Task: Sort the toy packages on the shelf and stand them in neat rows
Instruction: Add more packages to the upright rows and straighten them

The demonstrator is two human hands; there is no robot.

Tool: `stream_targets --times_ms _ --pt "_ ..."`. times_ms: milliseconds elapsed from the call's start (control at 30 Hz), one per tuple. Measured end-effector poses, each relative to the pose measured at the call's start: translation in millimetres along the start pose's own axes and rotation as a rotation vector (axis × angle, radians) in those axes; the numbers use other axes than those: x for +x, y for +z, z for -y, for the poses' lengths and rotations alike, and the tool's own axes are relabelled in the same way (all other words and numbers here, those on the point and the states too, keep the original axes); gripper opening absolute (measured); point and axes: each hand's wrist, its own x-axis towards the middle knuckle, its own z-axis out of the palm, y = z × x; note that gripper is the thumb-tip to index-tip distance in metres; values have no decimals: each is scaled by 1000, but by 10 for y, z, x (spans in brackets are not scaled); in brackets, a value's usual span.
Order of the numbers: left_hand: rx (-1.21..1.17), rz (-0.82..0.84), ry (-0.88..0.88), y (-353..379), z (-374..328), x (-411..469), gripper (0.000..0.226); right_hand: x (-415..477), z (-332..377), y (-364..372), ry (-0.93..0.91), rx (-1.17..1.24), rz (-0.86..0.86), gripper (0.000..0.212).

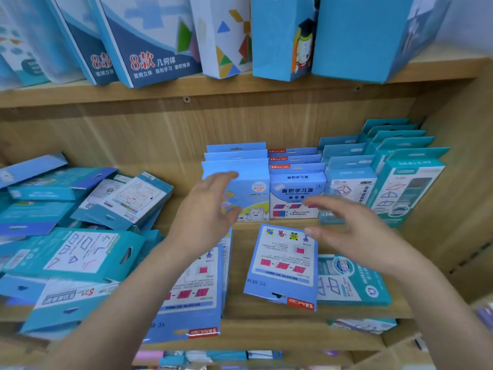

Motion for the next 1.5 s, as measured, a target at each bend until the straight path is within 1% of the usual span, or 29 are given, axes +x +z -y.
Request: stream_targets --times_ms 67,100,133,167,233,267,300,367,400,467,500,533,567,600,633,667,700,733,800,833,900,967,1100,1167,1300,1400,1433,1500 --pt "-83 209 110 -60 -196 -253 29 -212 -97 101 10 24 40 51" --pt "-90 297 165 -60 -284 -376 21 -299 -158 153 27 35 42 52" --pt "-54 378 220 -26 -361 -484 22 -376 -215 200 43 52 44 53" --pt "3 455 264 38 -413 -575 31 -447 -279 254 48 63 53 55" --pt "192 610 277 227 -428 -713 65 -567 -385 342 37 68 53 58" --pt "282 648 268 309 -432 -749 77 -619 -446 381 34 36 45 61" --pt "340 646 261 394 -425 -773 82 -663 -513 411 25 -32 30 66" --pt "392 583 291 504 -409 -778 74 -737 -634 428 26 -186 45 73" --pt "380 552 318 530 -401 -756 70 -764 -695 417 58 -247 94 70" --pt "291 344 370 529 -371 -694 63 -790 -816 403 110 -297 170 64" --pt "264 222 374 487 -367 -650 51 -794 -866 412 99 -290 177 63" --pt "267 89 351 409 -377 -592 34 -797 -904 438 76 -272 163 63" --pt "236 -47 294 323 -403 -526 16 -799 -923 475 54 -255 150 63" --pt "134 -153 190 222 -469 -460 13 -802 -919 506 36 -244 140 63" --pt "10 -243 54 161 -528 -402 26 -802 -913 545 27 -231 121 62" --pt "-135 -273 -67 121 -572 -356 33 -798 -898 587 19 -220 89 60" --pt "-268 -289 -172 95 -603 -329 33 -792 -879 623 11 -215 59 59" --pt "-379 -310 -255 81 -627 -311 28 -786 -844 649 -9 -215 39 57" --pt "-580 -342 -361 66 -664 -301 14 -767 -775 686 -60 -232 56 57" --pt "-634 -345 -394 60 -672 -308 11 -764 -759 697 -76 -230 77 59" --pt "-664 -354 -399 61 -695 -343 17 -763 -774 685 -86 -199 86 67" --pt "-661 -360 -365 53 -775 -388 14 -786 -781 620 -66 -138 57 72" --pt "-621 -368 -340 39 -822 -423 15 -837 -797 429 -77 -70 -54 68" --pt "-552 -364 -321 43 -794 -412 14 -849 -818 343 -79 -67 -78 66" --pt "-222 -334 -190 80 -823 -336 10 -840 -852 216 -65 -73 -107 59" --pt "86 -268 -12 153 -932 -195 20 -763 -837 58 -73 -63 -145 59" --pt "141 -236 47 208 -954 -124 23 -722 -828 -3 -77 -58 -153 60" --pt "176 -192 118 339 -985 22 28 -631 -801 -128 -82 -68 -170 61"
